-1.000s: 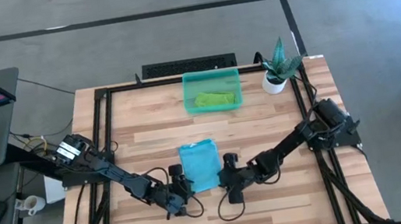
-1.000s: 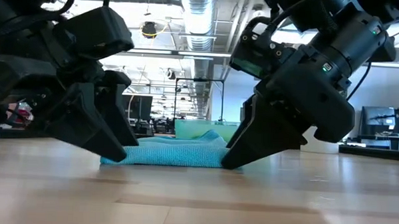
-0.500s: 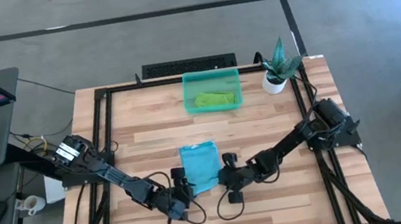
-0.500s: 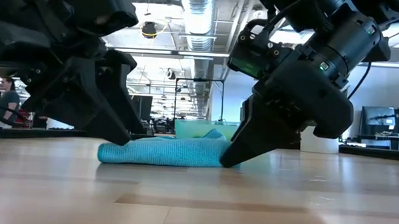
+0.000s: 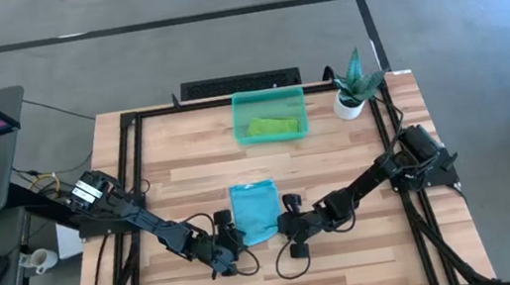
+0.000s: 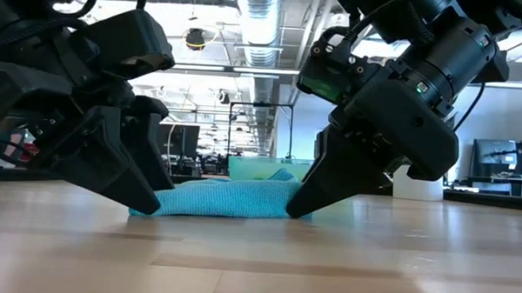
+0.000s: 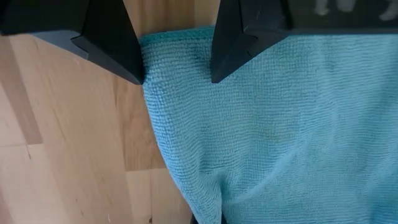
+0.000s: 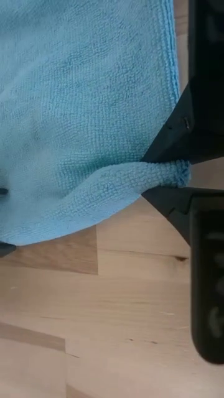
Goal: Roll microfiber towels into tight, uniform cylinder then place into a basket
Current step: Roll the blue microfiber cloth
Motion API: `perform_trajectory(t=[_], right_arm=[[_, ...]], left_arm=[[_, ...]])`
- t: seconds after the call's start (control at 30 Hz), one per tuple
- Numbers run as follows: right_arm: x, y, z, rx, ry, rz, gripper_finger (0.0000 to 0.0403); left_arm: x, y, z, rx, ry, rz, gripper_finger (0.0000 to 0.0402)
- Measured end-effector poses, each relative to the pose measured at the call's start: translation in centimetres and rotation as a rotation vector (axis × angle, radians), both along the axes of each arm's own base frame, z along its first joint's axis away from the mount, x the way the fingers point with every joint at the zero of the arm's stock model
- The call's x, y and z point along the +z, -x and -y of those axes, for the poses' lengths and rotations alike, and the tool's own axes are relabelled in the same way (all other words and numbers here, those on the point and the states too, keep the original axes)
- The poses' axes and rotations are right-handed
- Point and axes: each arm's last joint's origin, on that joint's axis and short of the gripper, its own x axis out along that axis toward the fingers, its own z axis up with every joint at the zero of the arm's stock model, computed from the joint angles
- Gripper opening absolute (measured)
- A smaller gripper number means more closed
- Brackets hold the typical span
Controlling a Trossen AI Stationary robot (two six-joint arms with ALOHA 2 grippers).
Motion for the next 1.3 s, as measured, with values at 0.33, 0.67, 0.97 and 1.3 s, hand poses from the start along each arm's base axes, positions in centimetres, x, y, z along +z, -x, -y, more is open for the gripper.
perform_trajectory(t=[0.33, 0.67, 0.97, 1.3], right_arm=[[0.0, 0.0, 0.0, 0.002, -0.001, -0.003, 0.0074], [0.1, 0.6, -1.2, 0.047, -0.015, -0.009, 0.0074], [0.4, 0.7, -1.6, 0.13, -0.112, -0.04, 0.0074], [2.0, -0.3, -3.1, 0.234, -0.413, -0.155, 0.0074]], left_arm=[[-0.5, 0.1, -1.2, 0.07, 0.02, 0.01, 0.0171], [-0.4, -0.2, -0.9, -0.012, 0.073, 0.008, 0.0027], [0.6, -1.1, 0.3, -0.109, 0.245, -0.026, 0.0029], [2.5, -2.3, 1.5, -0.015, 0.483, -0.168, 0.002]])
